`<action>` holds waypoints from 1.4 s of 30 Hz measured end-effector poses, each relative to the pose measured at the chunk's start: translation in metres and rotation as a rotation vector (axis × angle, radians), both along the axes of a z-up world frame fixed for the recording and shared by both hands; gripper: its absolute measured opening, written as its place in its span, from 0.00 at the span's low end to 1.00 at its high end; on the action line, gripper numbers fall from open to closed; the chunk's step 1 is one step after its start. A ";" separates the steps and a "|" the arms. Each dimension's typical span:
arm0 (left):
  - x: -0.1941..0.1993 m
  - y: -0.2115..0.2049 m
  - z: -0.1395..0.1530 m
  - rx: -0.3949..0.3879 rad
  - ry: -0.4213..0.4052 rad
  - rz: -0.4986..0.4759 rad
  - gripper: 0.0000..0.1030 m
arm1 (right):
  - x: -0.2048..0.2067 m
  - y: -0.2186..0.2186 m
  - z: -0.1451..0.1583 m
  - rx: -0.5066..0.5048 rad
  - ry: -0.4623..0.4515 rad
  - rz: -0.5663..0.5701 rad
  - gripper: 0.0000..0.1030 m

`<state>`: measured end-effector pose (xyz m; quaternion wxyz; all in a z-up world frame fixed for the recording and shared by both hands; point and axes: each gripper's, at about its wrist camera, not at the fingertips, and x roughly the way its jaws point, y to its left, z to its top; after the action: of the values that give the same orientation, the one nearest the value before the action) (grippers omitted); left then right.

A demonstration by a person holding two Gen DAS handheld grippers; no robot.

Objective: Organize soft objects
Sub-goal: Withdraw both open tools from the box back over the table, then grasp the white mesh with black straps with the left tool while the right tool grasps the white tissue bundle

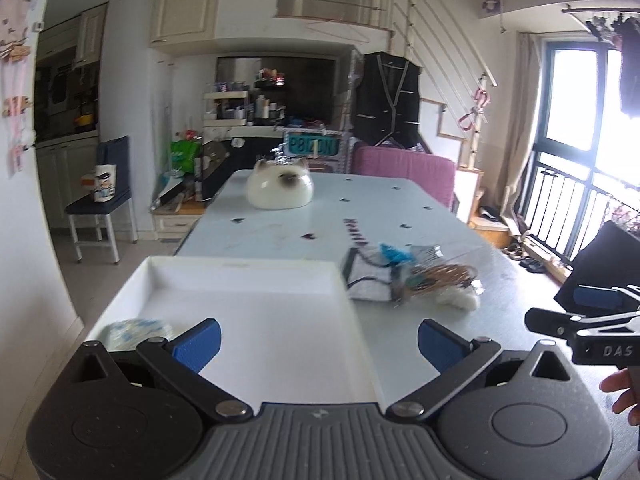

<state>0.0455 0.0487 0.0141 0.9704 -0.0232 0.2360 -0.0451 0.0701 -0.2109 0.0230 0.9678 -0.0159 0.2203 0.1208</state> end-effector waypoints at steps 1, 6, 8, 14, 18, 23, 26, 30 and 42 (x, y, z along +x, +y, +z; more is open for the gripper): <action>0.004 -0.005 0.000 0.000 -0.004 -0.009 1.00 | 0.003 -0.005 -0.001 -0.007 -0.002 -0.005 1.00; 0.027 -0.032 0.001 0.008 -0.014 -0.061 1.00 | 0.022 -0.029 -0.005 -0.042 -0.003 -0.003 0.97; 0.039 -0.041 0.002 -0.001 -0.005 -0.084 1.00 | 0.032 -0.038 -0.008 -0.049 0.001 -0.001 0.89; 0.087 -0.066 0.002 -0.031 0.058 -0.154 1.00 | 0.065 -0.053 -0.023 -0.075 0.025 0.035 0.78; 0.127 -0.078 -0.002 -0.033 0.114 -0.166 1.00 | 0.087 -0.057 -0.038 -0.096 0.060 0.081 0.66; 0.182 -0.085 -0.012 -0.023 0.210 -0.166 0.99 | 0.112 -0.056 -0.055 -0.139 0.096 0.135 0.63; 0.213 -0.090 -0.020 0.008 0.250 -0.178 0.99 | 0.127 -0.053 -0.062 -0.172 0.110 0.158 0.61; 0.249 -0.098 -0.034 0.048 0.318 -0.196 0.99 | 0.146 -0.048 -0.070 -0.181 0.124 0.218 0.44; 0.320 -0.120 -0.076 0.178 0.455 -0.242 1.00 | 0.188 -0.031 -0.088 -0.245 0.123 0.288 0.44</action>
<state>0.3657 -0.0716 -0.0622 0.8783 0.0812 0.4519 -0.1334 0.2577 -0.2420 -0.0649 0.9161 -0.1577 0.2874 0.2311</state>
